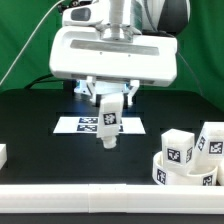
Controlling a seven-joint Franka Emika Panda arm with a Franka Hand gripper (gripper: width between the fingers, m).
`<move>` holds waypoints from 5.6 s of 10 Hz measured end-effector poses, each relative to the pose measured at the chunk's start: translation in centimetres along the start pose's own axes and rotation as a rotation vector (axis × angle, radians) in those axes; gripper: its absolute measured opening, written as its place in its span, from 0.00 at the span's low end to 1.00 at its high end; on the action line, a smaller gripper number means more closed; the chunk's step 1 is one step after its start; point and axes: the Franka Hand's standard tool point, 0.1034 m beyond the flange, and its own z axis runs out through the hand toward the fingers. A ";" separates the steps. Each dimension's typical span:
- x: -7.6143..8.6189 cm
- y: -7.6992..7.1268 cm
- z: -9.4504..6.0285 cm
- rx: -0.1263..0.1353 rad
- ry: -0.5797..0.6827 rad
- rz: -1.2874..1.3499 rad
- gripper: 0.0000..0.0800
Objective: Assemble stool
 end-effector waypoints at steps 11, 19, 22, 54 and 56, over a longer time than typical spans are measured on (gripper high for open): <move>1.2 -8.9 -0.9 0.065 0.032 -0.095 0.41; 1.0 -11.4 -0.7 0.065 0.072 -0.276 0.41; -0.2 -12.1 0.1 0.064 0.063 -0.296 0.41; 0.1 -11.2 -0.8 0.126 -0.092 -0.261 0.81; 1.2 -11.1 -1.5 0.157 -0.152 -0.243 0.81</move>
Offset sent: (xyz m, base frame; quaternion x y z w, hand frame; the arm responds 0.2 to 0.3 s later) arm -0.0004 0.0476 0.0084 -0.0643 0.0166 -0.0751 0.9950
